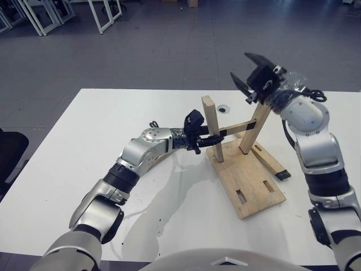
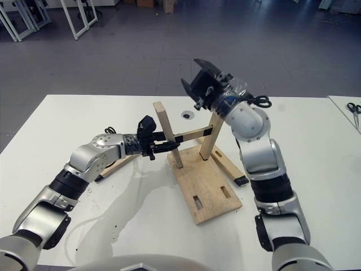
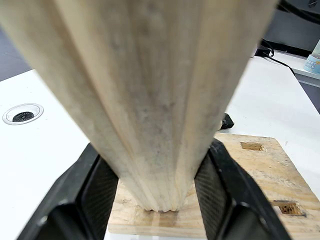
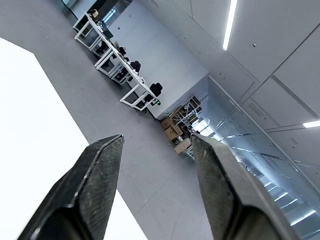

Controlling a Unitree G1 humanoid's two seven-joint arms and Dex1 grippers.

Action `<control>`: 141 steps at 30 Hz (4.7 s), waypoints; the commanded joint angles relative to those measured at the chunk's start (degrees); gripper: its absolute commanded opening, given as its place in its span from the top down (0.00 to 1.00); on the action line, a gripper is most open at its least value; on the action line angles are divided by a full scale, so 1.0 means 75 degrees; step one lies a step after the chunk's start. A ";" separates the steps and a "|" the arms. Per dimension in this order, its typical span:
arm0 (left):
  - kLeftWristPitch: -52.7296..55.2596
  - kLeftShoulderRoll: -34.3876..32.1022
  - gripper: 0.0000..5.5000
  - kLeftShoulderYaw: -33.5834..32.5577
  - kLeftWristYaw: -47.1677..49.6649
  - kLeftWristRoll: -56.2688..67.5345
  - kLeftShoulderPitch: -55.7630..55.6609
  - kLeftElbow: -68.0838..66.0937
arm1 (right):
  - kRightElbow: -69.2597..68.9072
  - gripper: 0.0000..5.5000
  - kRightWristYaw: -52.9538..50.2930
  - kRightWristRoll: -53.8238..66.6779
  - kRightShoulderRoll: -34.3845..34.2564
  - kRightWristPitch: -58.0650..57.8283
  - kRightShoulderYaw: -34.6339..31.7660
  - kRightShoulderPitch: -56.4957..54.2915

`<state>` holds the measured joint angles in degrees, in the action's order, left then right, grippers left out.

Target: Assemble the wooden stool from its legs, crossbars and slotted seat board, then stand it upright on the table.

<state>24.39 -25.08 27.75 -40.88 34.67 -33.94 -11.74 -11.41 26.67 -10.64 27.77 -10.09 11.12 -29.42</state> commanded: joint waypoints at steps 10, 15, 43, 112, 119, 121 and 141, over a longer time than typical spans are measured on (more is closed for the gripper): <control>0.1680 -0.0873 0.63 0.1628 0.0216 -0.1958 0.0920 -0.1116 | -0.0509 0.55 -0.0066 0.0308 -0.0579 -0.0328 0.0104 0.1300; 0.2119 -0.1233 0.56 0.0381 0.0411 -0.0881 0.0941 0.0342 | -0.1643 0.52 -0.0746 0.1786 -0.1335 -0.0865 -0.1448 0.0479; 0.0883 -0.1422 0.30 -0.4935 0.2587 -0.2488 0.4761 0.2823 | -0.0079 0.25 0.1750 0.1842 0.1530 -0.0072 -0.1890 0.6380; -0.4223 0.0215 0.76 -0.3237 0.1636 -0.3305 0.2734 0.4879 | -0.2545 0.58 -0.2874 1.1232 -0.1486 -0.4437 -0.2088 -0.0888; -0.4361 0.0223 0.76 -0.3239 0.1633 -0.3359 0.2734 0.4805 | -0.2429 0.83 -0.3056 1.1611 -0.1529 -0.4486 -0.2125 -0.0947; -0.4353 0.0231 0.76 -0.3220 0.1641 -0.3370 0.2745 0.4848 | -0.2388 0.90 -0.3121 1.1595 -0.1479 -0.4507 -0.2113 -0.0929; -0.5684 -0.0048 0.51 -0.3772 0.1866 -0.4295 0.4341 0.3303 | -0.2204 0.92 -0.3414 1.2202 0.0350 -0.4479 -0.4010 -0.0730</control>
<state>-16.83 -25.23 -0.14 -27.43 3.62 -2.91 15.12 -28.37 1.29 80.61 27.65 -44.25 -15.75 -34.83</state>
